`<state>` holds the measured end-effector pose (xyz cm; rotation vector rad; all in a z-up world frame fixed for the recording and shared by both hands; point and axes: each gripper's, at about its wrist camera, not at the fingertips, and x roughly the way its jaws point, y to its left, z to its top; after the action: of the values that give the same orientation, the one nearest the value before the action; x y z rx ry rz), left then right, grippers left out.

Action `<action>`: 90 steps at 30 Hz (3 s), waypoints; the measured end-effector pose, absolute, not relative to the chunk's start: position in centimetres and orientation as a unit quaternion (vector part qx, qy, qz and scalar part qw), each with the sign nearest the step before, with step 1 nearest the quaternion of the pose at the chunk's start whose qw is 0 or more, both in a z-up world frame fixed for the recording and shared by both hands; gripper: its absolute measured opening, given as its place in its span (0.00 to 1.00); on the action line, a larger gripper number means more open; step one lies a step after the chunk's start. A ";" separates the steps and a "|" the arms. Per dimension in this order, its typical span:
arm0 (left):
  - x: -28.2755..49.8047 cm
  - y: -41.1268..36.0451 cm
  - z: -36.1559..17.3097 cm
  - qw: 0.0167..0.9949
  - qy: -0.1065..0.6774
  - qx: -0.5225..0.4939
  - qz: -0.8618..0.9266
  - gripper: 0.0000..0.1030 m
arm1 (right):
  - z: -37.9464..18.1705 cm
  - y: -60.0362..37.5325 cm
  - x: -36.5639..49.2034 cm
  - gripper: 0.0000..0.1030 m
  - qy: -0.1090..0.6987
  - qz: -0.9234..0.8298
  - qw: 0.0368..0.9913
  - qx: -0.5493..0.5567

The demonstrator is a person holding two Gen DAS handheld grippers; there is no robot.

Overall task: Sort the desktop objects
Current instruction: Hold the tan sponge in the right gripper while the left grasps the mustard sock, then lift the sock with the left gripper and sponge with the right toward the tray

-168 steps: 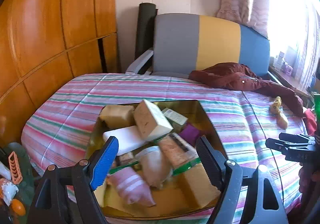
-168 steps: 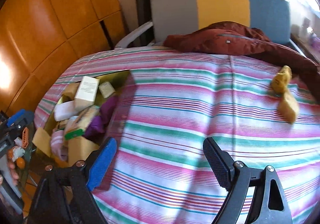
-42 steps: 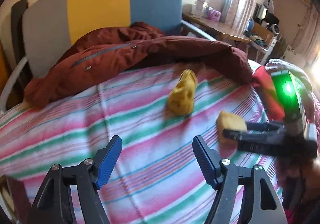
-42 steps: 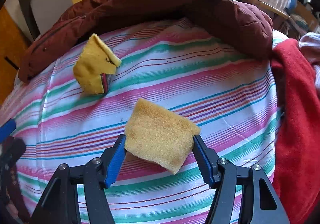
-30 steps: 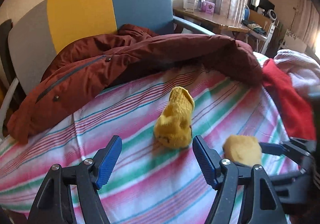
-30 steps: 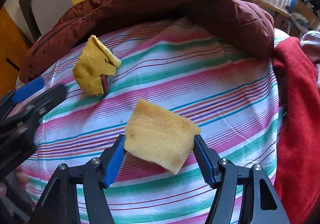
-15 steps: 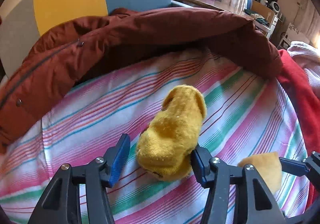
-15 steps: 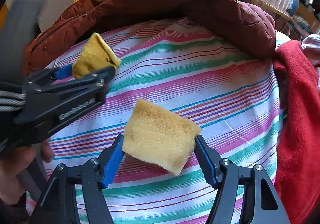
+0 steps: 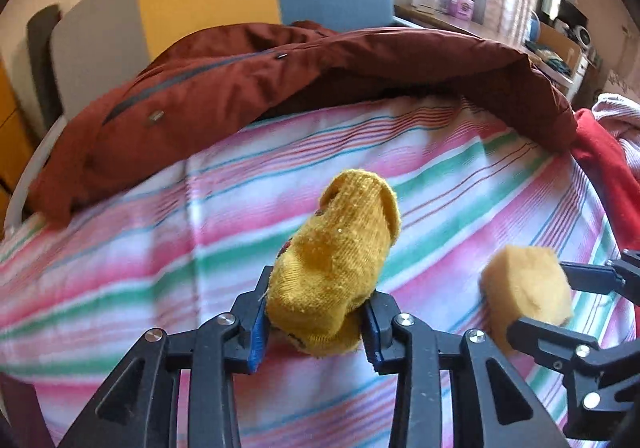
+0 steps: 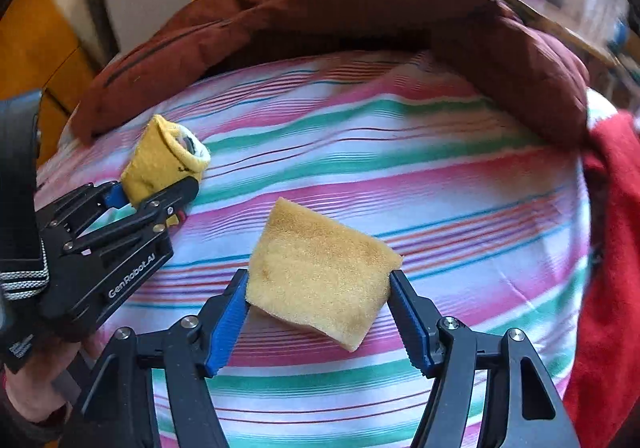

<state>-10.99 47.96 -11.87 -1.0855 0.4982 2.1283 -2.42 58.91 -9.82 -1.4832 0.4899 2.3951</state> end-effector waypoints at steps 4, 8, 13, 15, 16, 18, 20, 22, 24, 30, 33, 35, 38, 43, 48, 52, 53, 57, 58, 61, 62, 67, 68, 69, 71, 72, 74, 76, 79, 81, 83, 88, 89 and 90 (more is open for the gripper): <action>-10.3 44.7 -11.8 0.325 0.179 -0.421 0.828 0.37 | -10.8 58.8 -4.5 0.67 0.145 0.836 0.099 -0.520; -9.3 41.5 -11.0 0.312 0.162 -0.420 0.837 0.36 | -10.5 58.2 -4.1 0.67 0.119 0.842 0.075 -0.520; -8.4 38.5 -10.7 0.297 0.152 -0.419 0.844 0.36 | -9.9 55.0 -4.0 0.67 0.108 0.854 0.023 -0.509; -8.2 37.3 -10.7 0.291 0.147 -0.420 0.847 0.36 | -9.8 53.7 -3.7 0.67 0.093 0.855 -0.003 -0.510; -8.1 36.5 -10.6 0.286 0.144 -0.421 0.849 0.36 | -9.7 52.9 -3.1 0.67 0.086 0.856 -0.013 -0.510; -7.8 35.4 -10.5 0.278 0.140 -0.420 0.852 0.36 | -9.8 51.6 -3.0 0.67 0.073 0.857 -0.037 -0.509; -7.6 34.1 -10.3 0.269 0.135 -0.420 0.856 0.36 | -9.9 50.7 -2.7 0.67 0.061 0.856 -0.053 -0.510; -7.3 33.0 -10.1 0.262 0.133 -0.418 0.860 0.36 | -9.8 49.7 -2.8 0.67 0.049 0.857 -0.058 -0.509; -7.0 31.6 -9.6 0.253 0.129 -0.412 0.866 0.36 | -10.0 49.4 -2.6 0.67 0.057 0.857 -0.070 -0.506; -5.8 28.6 -7.7 0.241 0.122 -0.392 0.879 0.36 | -10.3 47.7 -2.2 0.67 0.048 0.856 -0.105 -0.503; -5.4 27.5 -7.0 0.238 0.117 -0.388 0.883 0.36 | -10.6 46.9 -2.4 0.67 0.037 0.857 -0.104 -0.503; -5.1 26.8 -6.6 0.236 0.116 -0.381 0.886 0.37 | -10.6 47.1 -2.2 0.67 0.043 0.857 -0.104 -0.503; -5.0 25.9 -6.3 0.231 0.111 -0.379 0.889 0.37 | -10.9 47.1 -2.5 0.67 0.047 0.857 -0.103 -0.503; -4.9 25.2 -7.0 0.228 0.112 -0.389 0.886 0.37 | -11.0 46.3 -3.2 0.67 0.042 0.857 -0.096 -0.504; -4.6 25.0 -8.2 0.229 0.114 -0.402 0.879 0.37 | -10.8 45.9 -3.2 0.67 0.036 0.857 -0.088 -0.506; -4.5 25.0 -9.6 0.232 0.118 -0.420 0.869 0.37 | -10.8 45.6 -3.3 0.67 0.034 0.857 -0.077 -0.509; -4.4 25.1 -9.8 0.234 0.119 -0.424 0.867 0.37 | -10.9 45.5 -3.3 0.67 0.033 0.856 -0.072 -0.510; -4.2 25.4 -11.1 0.240 0.127 -0.438 0.857 0.37 | -10.8 45.3 -3.5 0.67 0.036 0.853 -0.053 -0.517; -4.2 25.4 -11.5 0.242 0.128 -0.441 0.855 0.37 | -10.8 45.2 -3.5 0.67 0.038 0.852 -0.047 -0.519; -3.8 25.6 -11.7 0.245 0.140 -0.433 0.856 0.37 | -10.7 45.2 -3.4 0.67 0.052 0.849 -0.022 -0.525; -3.7 25.7 -11.7 0.246 0.142 -0.432 0.856 0.37 | -10.7 45.2 -3.4 0.67 0.057 0.847 -0.016 -0.528; -4.3 25.4 -12.1 0.251 0.124 -0.445 0.850 0.38 | -10.4 44.2 -2.9 0.66 0.066 0.840 -0.006 -0.539; -4.3 25.5 -12.1 0.251 0.127 -0.445 0.850 0.38 | -10.4 43.7 -2.7 0.66 0.064 0.838 -0.003 -0.542; -4.3 25.7 -12.1 0.252 0.133 -0.443 0.850 0.38 | -10.4 43.4 -2.5 0.66 0.065 0.837 -0.002 -0.543; -4.2 25.8 -12.2 0.253 0.139 -0.439 0.851 0.39 | -10.3 42.9 -2.1 0.66 0.071 0.834 0.002 -0.548; -4.3 25.8 -12.3 0.253 0.137 -0.439 0.851 0.39 | -10.2 42.8 -2.0 0.66 0.074 0.832 0.004 -0.549; -4.3 25.9 -12.2 0.254 0.140 -0.437 0.852 0.40 | -10.2 42.3 -1.5 0.66 0.079 0.828 0.014 -0.555; -4.2 25.9 -12.2 0.254 0.142 -0.433 0.853 0.39 | -10.2 42.0 -1.2 0.66 0.081 0.824 0.024 -0.560; -4.0 25.5 -11.9 0.258 0.132 -0.432 0.854 0.38 | -10.1 41.6 -0.5 0.66 0.087 0.822 0.041 -0.561; -3.7 25.4 -11.6 0.262 0.130 -0.428 0.855 0.38 | -10.1 41.3 0.0 0.66 0.094 0.823 0.049 -0.558; -3.2 25.3 -11.3 0.265 0.132 -0.419 0.858 0.38 | -10.2 41.0 0.5 0.66 0.104 0.822 0.058 -0.557; -1.9 25.0 -9.9 0.276 0.133 -0.399 0.864 0.38 | -10.2 40.6 1.6 0.66 0.130 0.826 0.073 -0.544; -1.7 24.9 -9.5 0.278 0.132 -0.395 0.866 0.38 | -10.3 40.5 1.9 0.66 0.137 0.826 0.071 -0.542; -1.5 24.7 -9.2 0.280 0.131 -0.390 0.867 0.38 | -10.3 40.3 2.1 0.66 0.139 0.827 0.073 -0.541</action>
<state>-1.48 24.74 -9.17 -1.0467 0.3515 2.3252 2.14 40.30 -10.34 -1.6239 0.4175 2.4827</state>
